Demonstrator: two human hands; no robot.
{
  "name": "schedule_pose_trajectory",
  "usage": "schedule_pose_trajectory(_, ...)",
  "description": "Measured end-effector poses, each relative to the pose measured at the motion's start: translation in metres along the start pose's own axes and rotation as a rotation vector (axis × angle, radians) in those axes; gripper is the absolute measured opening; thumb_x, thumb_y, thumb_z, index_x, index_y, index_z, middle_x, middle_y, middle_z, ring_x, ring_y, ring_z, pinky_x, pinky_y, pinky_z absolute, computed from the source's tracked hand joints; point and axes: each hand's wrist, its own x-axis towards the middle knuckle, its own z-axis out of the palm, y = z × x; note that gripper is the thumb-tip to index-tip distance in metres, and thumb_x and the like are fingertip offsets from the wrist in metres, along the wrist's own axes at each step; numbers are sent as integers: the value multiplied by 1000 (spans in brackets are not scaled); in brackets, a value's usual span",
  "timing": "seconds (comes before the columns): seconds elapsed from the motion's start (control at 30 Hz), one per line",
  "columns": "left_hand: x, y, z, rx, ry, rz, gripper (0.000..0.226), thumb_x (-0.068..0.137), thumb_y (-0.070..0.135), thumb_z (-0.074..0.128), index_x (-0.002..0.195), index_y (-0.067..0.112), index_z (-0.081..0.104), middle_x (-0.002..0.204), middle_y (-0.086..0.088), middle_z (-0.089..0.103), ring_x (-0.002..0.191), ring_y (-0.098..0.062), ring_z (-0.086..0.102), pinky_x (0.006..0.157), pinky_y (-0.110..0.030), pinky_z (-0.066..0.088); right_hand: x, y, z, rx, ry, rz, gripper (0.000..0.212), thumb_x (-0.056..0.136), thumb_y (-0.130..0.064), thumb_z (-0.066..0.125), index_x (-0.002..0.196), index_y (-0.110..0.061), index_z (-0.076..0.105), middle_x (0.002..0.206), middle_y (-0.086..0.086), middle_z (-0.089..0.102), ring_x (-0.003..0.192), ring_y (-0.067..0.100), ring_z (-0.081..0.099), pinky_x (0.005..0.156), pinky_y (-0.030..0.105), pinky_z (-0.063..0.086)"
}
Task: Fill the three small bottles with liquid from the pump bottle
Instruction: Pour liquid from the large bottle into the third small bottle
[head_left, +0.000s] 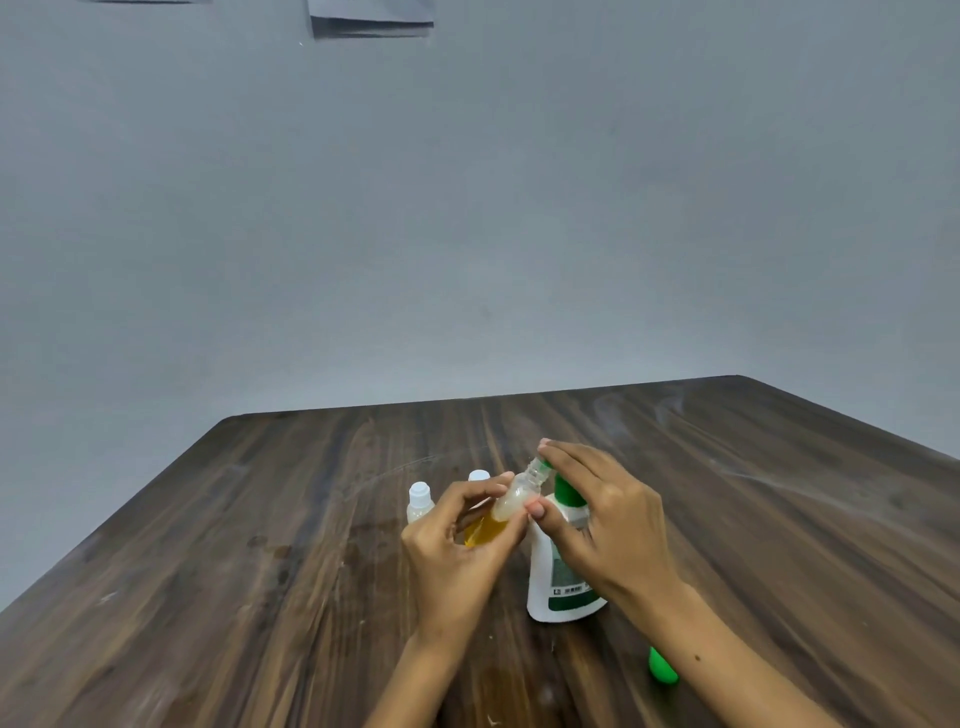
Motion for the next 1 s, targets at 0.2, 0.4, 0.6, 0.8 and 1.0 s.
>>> schedule_pose_trajectory(0.2, -1, 5, 0, -19, -1, -5, 25, 68, 21, 80, 87, 6, 73, 92, 10, 76, 87, -7, 73, 76, -21, 58, 9, 0, -8, 4, 19, -19, 78, 92, -71, 20, 110, -15, 71, 111, -2, 69, 99, 14, 65, 81, 21, 43)
schedule_pose_trajectory(0.4, 1, 4, -1, -2, -13, -15, 28, 69, 25, 80, 87, 6, 73, 95, 10, 76, 89, -6, 73, 76, -21, 58, 2, -1, -1, -8, 10, 9, 79, 90, -73, 23, 107, -14, 72, 108, -3, 70, 96, 13, 66, 77, 18, 44)
schedule_pose_trajectory(0.6, 0, 0, 0, 7, 0, 7, 24, 67, 18, 82, 86, 6, 73, 92, 10, 76, 86, -7, 73, 76, -22, 58, 10, 0, -6, -20, 24, -32, 77, 92, -70, 22, 107, -14, 72, 108, -2, 70, 96, 14, 66, 86, 24, 43)
schedule_pose_trajectory(0.8, 0, 0, 0, 1, -8, 6, 25, 69, 20, 80, 88, 5, 72, 94, 9, 76, 89, -7, 73, 77, -24, 59, 6, -1, -4, -14, 1, -3, 77, 90, -73, 24, 107, -15, 72, 109, -3, 70, 97, 13, 66, 83, 19, 42)
schedule_pose_trajectory(1.0, 0, -1, -1, 3, -1, -12, 23, 69, 21, 82, 86, 9, 72, 93, 9, 76, 89, -10, 73, 77, -27, 59, 4, -1, -5, -26, 8, -19, 76, 90, -72, 26, 110, -14, 71, 113, -3, 69, 102, 12, 64, 89, 22, 43)
